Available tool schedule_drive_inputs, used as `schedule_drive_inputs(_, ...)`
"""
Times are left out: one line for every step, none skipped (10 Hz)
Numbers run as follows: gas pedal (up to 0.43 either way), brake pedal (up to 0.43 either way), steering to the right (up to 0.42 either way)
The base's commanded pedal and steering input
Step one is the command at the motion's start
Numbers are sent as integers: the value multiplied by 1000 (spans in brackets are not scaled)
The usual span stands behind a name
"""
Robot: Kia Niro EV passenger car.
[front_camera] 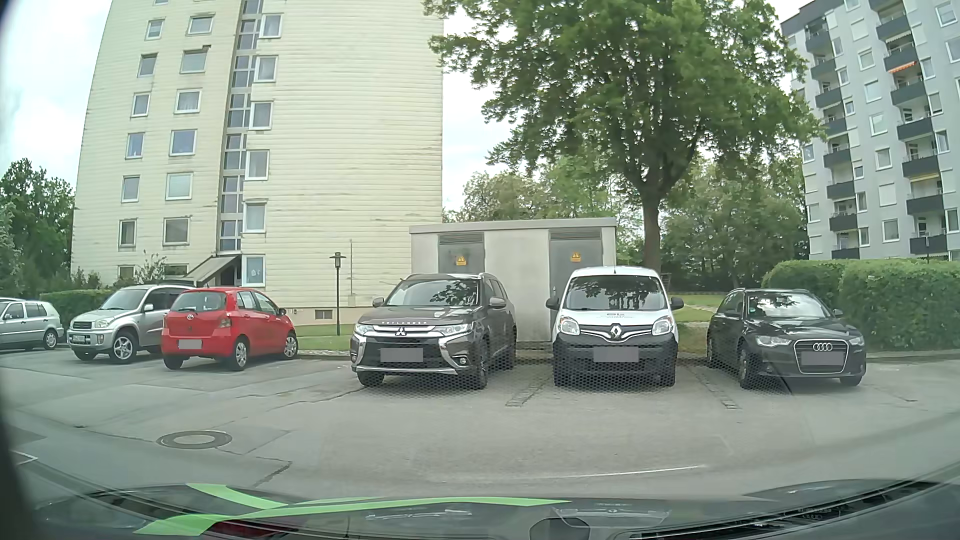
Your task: Follow the waypoints while adhering to traffic rules and regulations
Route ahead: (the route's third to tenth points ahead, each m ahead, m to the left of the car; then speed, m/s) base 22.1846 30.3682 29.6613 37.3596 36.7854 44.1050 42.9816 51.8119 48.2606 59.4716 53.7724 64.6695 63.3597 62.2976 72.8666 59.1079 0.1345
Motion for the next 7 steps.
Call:
schedule_drive_inputs(0, 30, -391)
schedule_drive_inputs(0, 30, -391)
schedule_drive_inputs(0, 30, -391)
schedule_drive_inputs(0, 24, -391)
schedule_drive_inputs(0, 6, -391)
schedule_drive_inputs(0, 0, -391)
schedule_drive_inputs(0, 0, -391)
